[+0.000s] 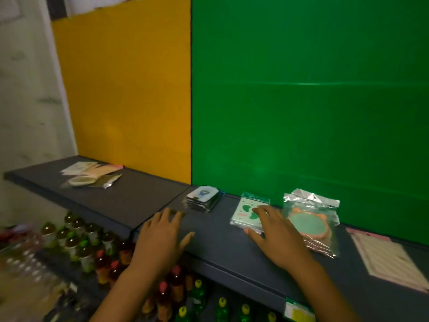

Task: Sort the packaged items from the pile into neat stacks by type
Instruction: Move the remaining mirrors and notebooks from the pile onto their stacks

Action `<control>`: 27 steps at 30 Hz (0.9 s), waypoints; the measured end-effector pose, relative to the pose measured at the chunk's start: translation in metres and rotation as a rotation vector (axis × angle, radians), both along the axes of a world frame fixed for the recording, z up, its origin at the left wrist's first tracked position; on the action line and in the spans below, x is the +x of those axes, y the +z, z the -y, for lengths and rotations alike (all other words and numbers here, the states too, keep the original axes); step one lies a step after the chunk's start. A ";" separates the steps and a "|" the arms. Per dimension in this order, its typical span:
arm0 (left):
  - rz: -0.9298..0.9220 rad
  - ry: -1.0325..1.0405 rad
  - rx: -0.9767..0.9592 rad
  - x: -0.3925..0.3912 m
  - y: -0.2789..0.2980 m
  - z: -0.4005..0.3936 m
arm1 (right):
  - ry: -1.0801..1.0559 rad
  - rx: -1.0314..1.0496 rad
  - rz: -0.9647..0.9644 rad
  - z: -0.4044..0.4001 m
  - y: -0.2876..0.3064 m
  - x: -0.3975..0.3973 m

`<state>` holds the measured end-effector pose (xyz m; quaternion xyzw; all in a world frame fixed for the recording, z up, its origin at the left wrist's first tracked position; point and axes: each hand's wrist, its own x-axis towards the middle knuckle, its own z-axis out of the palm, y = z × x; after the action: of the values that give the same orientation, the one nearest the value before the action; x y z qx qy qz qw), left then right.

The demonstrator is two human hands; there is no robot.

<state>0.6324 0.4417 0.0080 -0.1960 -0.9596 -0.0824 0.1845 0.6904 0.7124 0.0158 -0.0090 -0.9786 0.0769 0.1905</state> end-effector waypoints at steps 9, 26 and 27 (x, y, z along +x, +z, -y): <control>-0.006 0.208 0.002 -0.017 0.000 0.128 | 0.209 0.028 0.027 0.125 0.002 -0.068; -0.025 0.456 0.081 -0.129 -0.003 0.268 | 0.505 -0.020 -0.029 0.280 -0.002 -0.263; -0.035 0.470 0.080 -0.143 0.002 0.275 | 0.513 -0.022 -0.032 0.287 -0.001 -0.278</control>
<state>0.4894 0.1668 0.0102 0.0388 -0.9715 -0.0720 0.2227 0.4126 0.4253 0.0149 0.2387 -0.9449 0.1337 0.1801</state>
